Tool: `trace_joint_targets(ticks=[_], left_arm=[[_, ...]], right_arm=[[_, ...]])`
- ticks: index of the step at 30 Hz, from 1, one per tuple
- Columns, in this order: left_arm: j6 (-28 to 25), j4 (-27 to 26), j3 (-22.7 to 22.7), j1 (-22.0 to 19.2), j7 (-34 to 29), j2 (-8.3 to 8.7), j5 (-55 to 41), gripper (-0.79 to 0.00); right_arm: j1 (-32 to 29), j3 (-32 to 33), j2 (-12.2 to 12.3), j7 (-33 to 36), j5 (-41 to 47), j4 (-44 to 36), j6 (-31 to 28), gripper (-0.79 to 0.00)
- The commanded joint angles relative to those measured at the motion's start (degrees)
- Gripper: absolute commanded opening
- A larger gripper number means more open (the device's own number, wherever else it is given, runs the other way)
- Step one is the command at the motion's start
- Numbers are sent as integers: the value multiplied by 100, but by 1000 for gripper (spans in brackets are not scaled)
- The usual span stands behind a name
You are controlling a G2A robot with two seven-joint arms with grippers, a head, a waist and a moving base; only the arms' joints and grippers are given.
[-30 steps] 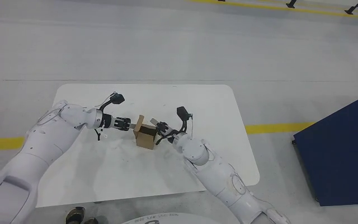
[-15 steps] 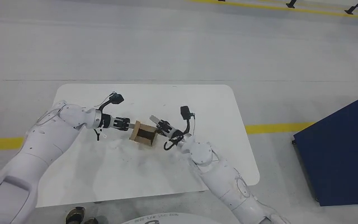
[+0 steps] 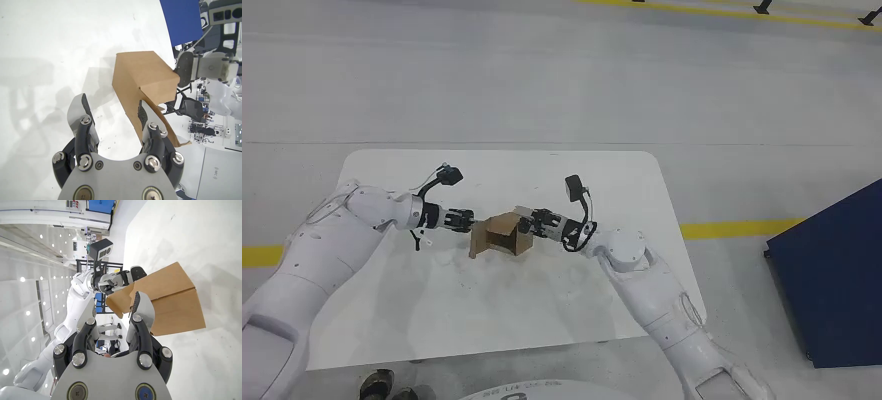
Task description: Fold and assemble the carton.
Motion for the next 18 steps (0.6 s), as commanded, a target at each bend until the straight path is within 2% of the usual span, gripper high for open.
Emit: trace_joint_targets(ticks=[1, 7, 11, 18], left_arm=[[-20, -5, -22, 4, -21, 8, -28, -200], [-40, 16, -128, -9, -2, 43, -102, -200], [-68, 48, -266, -24, 73, 94, -162, -200], [-92, -22, -443, 61, 81, 188, -210, -203]], right_arm=[[233, -70, -25, 35, 113, 273, 154, -403], [499, -23, -42, 178, 465, 857, 99, -394], [586, 168, -10, 421, 717, 1153, 82, -342], [602, 219, 47, 1199, 777, 1055, -224, -339]])
